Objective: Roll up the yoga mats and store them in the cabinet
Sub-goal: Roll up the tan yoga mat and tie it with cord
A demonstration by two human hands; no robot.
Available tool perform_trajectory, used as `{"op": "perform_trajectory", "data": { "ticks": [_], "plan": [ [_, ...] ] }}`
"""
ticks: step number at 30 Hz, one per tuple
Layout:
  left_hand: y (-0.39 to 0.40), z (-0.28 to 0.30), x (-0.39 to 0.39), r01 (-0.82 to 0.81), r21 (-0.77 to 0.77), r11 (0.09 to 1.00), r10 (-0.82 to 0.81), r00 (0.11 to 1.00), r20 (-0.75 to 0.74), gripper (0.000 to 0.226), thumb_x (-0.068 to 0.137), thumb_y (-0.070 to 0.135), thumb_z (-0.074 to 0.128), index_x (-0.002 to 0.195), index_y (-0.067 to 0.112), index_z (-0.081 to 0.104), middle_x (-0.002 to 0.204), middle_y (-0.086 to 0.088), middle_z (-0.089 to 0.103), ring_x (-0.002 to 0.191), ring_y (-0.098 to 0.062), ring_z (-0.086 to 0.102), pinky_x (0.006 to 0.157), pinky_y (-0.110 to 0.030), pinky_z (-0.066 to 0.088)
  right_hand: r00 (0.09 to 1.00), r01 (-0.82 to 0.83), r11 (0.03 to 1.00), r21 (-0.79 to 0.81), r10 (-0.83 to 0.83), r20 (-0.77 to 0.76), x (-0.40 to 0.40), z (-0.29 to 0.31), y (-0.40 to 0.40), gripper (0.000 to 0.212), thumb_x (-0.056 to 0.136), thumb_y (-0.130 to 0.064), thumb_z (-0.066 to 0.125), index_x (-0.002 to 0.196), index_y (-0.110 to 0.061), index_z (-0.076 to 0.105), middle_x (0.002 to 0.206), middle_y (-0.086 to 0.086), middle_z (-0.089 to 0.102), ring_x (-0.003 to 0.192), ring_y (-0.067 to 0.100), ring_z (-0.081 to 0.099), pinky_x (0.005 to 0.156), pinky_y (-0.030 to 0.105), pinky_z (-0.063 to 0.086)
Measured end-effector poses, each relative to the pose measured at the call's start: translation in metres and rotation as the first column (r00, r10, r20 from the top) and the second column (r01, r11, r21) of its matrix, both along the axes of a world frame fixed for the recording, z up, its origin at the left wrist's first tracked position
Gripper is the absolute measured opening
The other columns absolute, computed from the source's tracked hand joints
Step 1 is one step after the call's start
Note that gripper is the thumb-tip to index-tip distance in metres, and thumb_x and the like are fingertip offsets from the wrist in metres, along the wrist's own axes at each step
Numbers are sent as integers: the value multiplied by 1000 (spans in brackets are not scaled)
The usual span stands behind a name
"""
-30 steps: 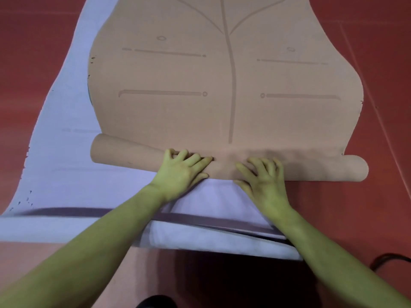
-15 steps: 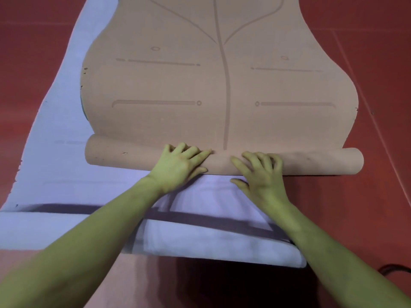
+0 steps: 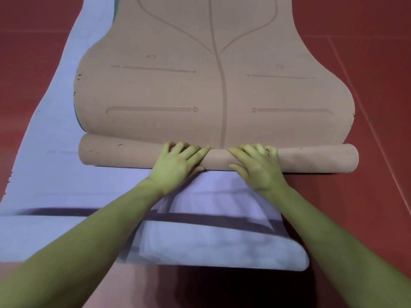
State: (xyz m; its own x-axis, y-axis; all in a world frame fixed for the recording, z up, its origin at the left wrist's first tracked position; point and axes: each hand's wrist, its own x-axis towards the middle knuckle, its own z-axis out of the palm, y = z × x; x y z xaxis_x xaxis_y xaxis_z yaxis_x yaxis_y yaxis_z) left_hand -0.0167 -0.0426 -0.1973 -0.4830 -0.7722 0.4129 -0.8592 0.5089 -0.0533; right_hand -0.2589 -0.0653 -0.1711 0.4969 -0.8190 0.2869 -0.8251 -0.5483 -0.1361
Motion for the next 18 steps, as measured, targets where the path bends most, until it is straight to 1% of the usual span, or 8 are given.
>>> {"op": "perform_trajectory", "data": {
  "ticks": [1,4,6,9,11,14,16,18],
  "plan": [
    [-4,3,2,19,6,1000,-19,1000,-4,44,95,44,41,129,19,48,104,0,65,83,-25,55,70,-36,41,999,-1,997,-78,-2,-38,0,-2,2,43,83,-45,46,118,-24,60,107,1,63,91,24,53,81,43,32],
    [-10,12,3,49,38,998,-48,999,-17,38,95,43,38,126,23,47,96,1,65,76,-26,56,63,-33,43,988,-15,968,-249,-23,-150,-3,-11,8,54,75,-47,59,124,-26,48,117,6,60,100,25,45,86,46,30],
    [-10,16,2,61,38,997,-60,998,-27,33,96,40,40,124,24,47,96,0,65,76,-26,57,63,-34,42,983,-17,951,-308,-41,-179,-5,-13,7,56,72,-44,65,123,-28,47,115,3,61,100,23,44,87,48,32],
    [-9,19,0,44,-20,999,-45,998,-33,31,96,35,48,125,22,49,102,-4,65,80,-27,58,66,-36,40,989,-9,925,-380,-48,-141,-4,-11,-1,45,77,-40,62,119,-30,50,108,-1,64,96,21,46,85,47,36],
    [-8,23,-3,36,-105,994,-37,999,-1,36,96,34,54,126,15,55,108,-9,65,86,-31,59,72,-39,40,997,-2,931,-364,-24,-68,-5,-6,-7,38,80,-39,58,116,-31,51,103,-3,66,93,20,47,83,44,34],
    [-5,29,-11,10,-179,984,3,997,77,53,96,47,48,128,6,58,116,-12,63,97,-32,56,81,-43,43,998,-52,976,-213,55,9,-9,11,-15,33,84,-42,50,115,-31,53,98,-4,65,84,23,52,79,41,31],
    [-6,31,-13,-9,-186,983,27,995,95,56,98,48,43,132,5,54,116,-10,63,95,-30,58,79,-42,44,996,-81,992,-94,84,31,-10,26,-17,37,84,-44,47,114,-29,61,95,-3,65,77,26,56,76,40,38],
    [-9,35,-11,25,-182,983,-9,996,86,51,101,45,38,133,8,50,110,-8,65,86,-29,60,74,-39,44,996,-89,996,-27,89,21,-8,37,-17,41,85,-45,44,115,-26,65,94,-3,65,74,26,56,72,40,43]
  ]
}}
